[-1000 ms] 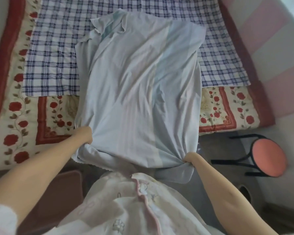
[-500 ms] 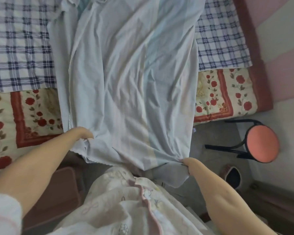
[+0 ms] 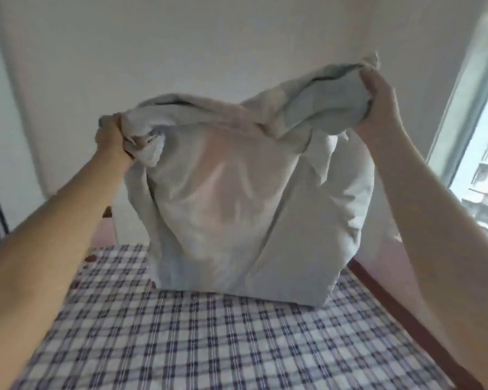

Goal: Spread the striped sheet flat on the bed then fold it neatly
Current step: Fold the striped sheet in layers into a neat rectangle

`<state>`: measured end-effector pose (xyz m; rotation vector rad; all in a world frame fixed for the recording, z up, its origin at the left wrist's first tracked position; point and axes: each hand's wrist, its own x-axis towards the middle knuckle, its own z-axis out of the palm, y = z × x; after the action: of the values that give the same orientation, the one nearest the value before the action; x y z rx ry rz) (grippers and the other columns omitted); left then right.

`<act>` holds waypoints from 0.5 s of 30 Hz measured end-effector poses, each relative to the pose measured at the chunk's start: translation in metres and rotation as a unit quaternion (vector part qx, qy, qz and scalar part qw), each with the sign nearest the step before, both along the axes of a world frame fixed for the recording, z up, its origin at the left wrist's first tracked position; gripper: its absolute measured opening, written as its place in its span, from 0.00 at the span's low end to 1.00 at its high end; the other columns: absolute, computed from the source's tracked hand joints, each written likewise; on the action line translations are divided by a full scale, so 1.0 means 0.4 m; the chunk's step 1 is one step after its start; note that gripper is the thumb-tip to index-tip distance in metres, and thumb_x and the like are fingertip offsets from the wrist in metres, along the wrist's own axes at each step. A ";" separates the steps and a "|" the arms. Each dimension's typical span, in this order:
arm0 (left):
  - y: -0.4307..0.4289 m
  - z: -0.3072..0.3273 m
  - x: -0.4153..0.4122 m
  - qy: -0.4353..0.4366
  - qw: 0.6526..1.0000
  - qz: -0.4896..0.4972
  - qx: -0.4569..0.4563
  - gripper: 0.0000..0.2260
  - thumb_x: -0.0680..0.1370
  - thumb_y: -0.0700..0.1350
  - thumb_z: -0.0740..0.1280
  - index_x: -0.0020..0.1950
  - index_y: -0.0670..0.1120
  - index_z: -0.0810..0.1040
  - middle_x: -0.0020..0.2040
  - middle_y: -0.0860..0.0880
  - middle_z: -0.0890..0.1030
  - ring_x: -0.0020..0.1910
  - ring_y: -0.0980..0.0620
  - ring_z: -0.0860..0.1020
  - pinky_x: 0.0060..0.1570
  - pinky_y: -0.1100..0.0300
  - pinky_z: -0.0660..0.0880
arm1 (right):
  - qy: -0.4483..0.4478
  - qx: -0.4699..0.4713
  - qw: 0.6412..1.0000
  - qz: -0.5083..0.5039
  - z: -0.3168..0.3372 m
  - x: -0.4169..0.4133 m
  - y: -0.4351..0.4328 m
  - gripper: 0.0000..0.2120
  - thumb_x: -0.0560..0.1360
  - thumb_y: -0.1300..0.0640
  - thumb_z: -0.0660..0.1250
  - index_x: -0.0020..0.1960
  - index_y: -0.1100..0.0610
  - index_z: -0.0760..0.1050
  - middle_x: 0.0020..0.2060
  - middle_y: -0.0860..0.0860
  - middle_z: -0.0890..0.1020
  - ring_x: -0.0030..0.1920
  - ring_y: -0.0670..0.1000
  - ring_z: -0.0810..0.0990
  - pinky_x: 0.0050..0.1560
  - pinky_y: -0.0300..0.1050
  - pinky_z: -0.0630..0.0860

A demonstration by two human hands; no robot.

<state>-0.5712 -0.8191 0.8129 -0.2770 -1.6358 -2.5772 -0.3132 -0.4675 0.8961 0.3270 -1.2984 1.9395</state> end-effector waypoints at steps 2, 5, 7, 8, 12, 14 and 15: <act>-0.051 0.081 0.018 0.014 0.999 0.050 0.004 0.11 0.79 0.47 0.54 0.56 0.45 0.72 0.56 0.45 0.76 0.50 0.49 0.77 0.48 0.58 0.76 | 0.047 0.027 0.998 0.010 0.083 0.022 -0.010 0.05 0.75 0.61 0.62 0.42 0.59 0.75 0.38 0.57 0.81 0.41 0.56 0.80 0.47 0.47 0.78; -0.084 0.088 0.091 0.004 0.996 0.094 0.009 0.06 0.77 0.40 0.58 0.47 0.45 0.74 0.55 0.44 0.77 0.52 0.49 0.75 0.52 0.56 0.74 | 0.053 0.017 0.998 -0.014 0.088 0.041 -0.008 0.08 0.73 0.64 0.61 0.36 0.57 0.71 0.33 0.54 0.77 0.36 0.54 0.77 0.41 0.44 0.76; -0.088 0.042 0.134 0.008 0.996 0.089 -0.018 0.06 0.77 0.39 0.58 0.43 0.46 0.72 0.50 0.45 0.77 0.50 0.48 0.75 0.45 0.60 0.74 | 0.046 0.018 0.999 -0.018 0.048 0.071 0.007 0.06 0.72 0.63 0.61 0.37 0.56 0.70 0.33 0.53 0.76 0.35 0.53 0.77 0.40 0.43 0.76; -0.089 0.011 0.148 0.010 0.996 0.082 -0.030 0.06 0.77 0.39 0.59 0.42 0.47 0.72 0.46 0.47 0.77 0.48 0.48 0.75 0.39 0.63 0.74 | 0.039 0.023 0.999 -0.024 0.020 0.088 0.019 0.04 0.70 0.63 0.62 0.39 0.56 0.70 0.34 0.54 0.75 0.35 0.52 0.76 0.40 0.43 0.76; -0.109 -0.112 0.201 -0.024 0.993 0.097 -0.061 0.05 0.75 0.42 0.67 0.41 0.49 0.72 0.40 0.49 0.74 0.41 0.53 0.75 0.35 0.62 0.72 | -0.010 0.028 0.999 -0.043 -0.098 0.146 0.057 0.03 0.71 0.65 0.61 0.43 0.58 0.70 0.35 0.53 0.76 0.36 0.52 0.77 0.40 0.42 0.76; -0.130 -0.183 0.221 -0.043 0.988 0.116 -0.094 0.05 0.71 0.44 0.69 0.39 0.49 0.73 0.39 0.48 0.76 0.45 0.48 0.76 0.41 0.57 0.72 | -0.049 0.009 0.998 -0.043 -0.175 0.173 0.063 0.05 0.72 0.66 0.60 0.44 0.57 0.70 0.34 0.53 0.77 0.36 0.52 0.78 0.39 0.43 0.77; -0.139 -0.207 0.224 -0.052 0.983 0.129 -0.123 0.05 0.70 0.45 0.69 0.38 0.49 0.73 0.38 0.49 0.75 0.44 0.48 0.75 0.43 0.56 0.71 | -0.065 -0.007 0.997 -0.049 -0.207 0.184 0.065 0.05 0.71 0.65 0.60 0.45 0.57 0.70 0.33 0.52 0.78 0.35 0.52 0.78 0.39 0.43 0.77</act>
<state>-0.4816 -0.8746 0.7303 0.0548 -1.8864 -2.2377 -0.2394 -0.4417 0.8133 0.1293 -1.3582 1.9125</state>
